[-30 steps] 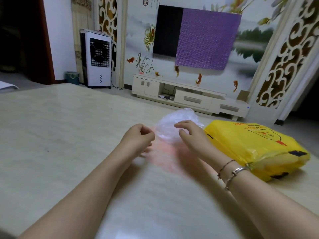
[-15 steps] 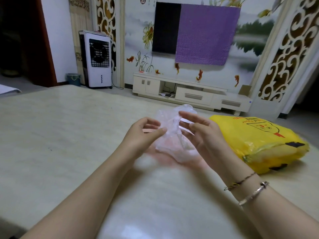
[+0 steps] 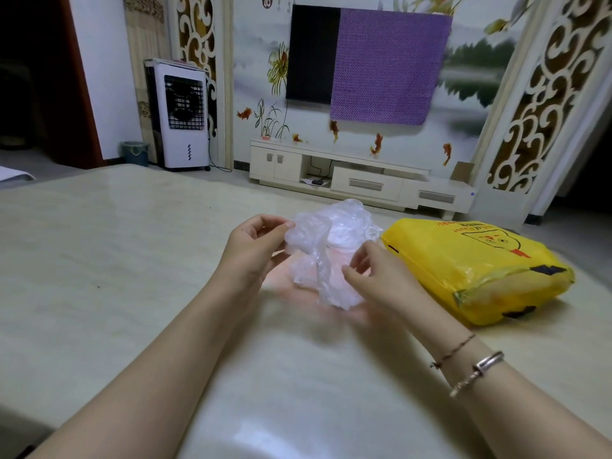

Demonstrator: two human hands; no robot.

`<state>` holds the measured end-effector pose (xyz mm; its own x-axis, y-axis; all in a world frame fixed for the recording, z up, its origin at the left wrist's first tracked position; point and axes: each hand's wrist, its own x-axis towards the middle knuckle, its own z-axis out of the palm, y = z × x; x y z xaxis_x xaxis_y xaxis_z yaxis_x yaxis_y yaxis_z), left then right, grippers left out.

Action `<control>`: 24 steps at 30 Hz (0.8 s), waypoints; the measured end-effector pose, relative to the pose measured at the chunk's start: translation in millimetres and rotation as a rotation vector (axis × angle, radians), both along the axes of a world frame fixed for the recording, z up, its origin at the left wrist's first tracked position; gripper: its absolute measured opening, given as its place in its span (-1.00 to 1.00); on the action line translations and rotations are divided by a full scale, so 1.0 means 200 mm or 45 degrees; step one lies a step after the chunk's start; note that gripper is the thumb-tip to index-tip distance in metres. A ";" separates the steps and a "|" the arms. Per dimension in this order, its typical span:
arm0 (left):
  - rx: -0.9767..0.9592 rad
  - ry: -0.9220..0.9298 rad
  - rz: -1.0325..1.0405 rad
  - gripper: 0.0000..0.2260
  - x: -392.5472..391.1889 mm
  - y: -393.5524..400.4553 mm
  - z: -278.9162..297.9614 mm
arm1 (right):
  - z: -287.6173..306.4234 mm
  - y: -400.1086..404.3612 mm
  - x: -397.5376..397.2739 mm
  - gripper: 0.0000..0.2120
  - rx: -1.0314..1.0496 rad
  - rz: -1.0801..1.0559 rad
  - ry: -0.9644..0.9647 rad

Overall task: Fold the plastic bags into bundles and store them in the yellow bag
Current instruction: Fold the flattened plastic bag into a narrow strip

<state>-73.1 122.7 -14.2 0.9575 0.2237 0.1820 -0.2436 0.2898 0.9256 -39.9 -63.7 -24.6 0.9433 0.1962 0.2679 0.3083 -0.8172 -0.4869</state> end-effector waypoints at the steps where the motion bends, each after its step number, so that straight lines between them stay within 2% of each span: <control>1: -0.016 0.026 0.006 -0.89 0.00 0.01 0.00 | 0.00 -0.01 -0.01 -0.85 -0.170 0.002 0.014; 3: -0.050 0.075 -0.004 -0.90 0.00 0.02 0.00 | 0.00 0.00 -0.03 -0.80 -0.342 0.041 0.032; 8: -0.087 0.144 -0.083 -0.85 -0.01 0.02 0.00 | -0.07 0.12 0.04 -0.73 -0.230 0.345 0.135; 10: -0.095 0.153 -0.098 -0.86 -0.01 0.01 0.00 | -0.10 0.17 0.06 -0.75 -0.007 0.494 0.183; 12: -0.079 0.148 -0.049 -0.89 0.00 0.02 -0.01 | -0.10 0.20 0.07 -0.73 0.333 0.503 0.152; 13: -0.058 0.140 0.014 -0.90 0.01 0.02 -0.01 | -0.08 0.19 0.06 -0.73 0.477 0.429 0.102; 15: 0.008 0.111 0.162 -0.89 0.04 0.03 -0.02 | -0.03 0.16 0.02 -0.86 0.671 0.197 0.025; 16: 0.032 0.086 0.208 -0.89 0.05 0.02 -0.02 | 0.01 0.15 0.00 -0.90 0.767 0.139 0.122; 19: 0.033 0.013 0.186 -0.95 0.05 -0.02 -0.01 | 0.09 0.15 -0.10 -0.70 0.980 0.299 0.611; 21: -0.047 0.000 0.078 -0.93 0.02 -0.08 0.01 | 0.10 0.14 -0.13 -0.74 1.007 0.404 0.683; 23: -0.124 -0.001 0.022 -0.86 0.01 -0.12 0.01 | 0.10 0.14 -0.12 -0.78 1.092 0.373 0.659; 24: -0.088 -0.018 0.060 -0.84 -0.01 -0.13 0.00 | 0.10 0.13 -0.12 -0.78 1.144 0.357 0.655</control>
<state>-74.7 96.7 -13.6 0.9431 0.2807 0.1781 -0.2714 0.3406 0.9002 -63.7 -38.3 -3.6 0.9359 0.3522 0.0051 0.0156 -0.0268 -0.9995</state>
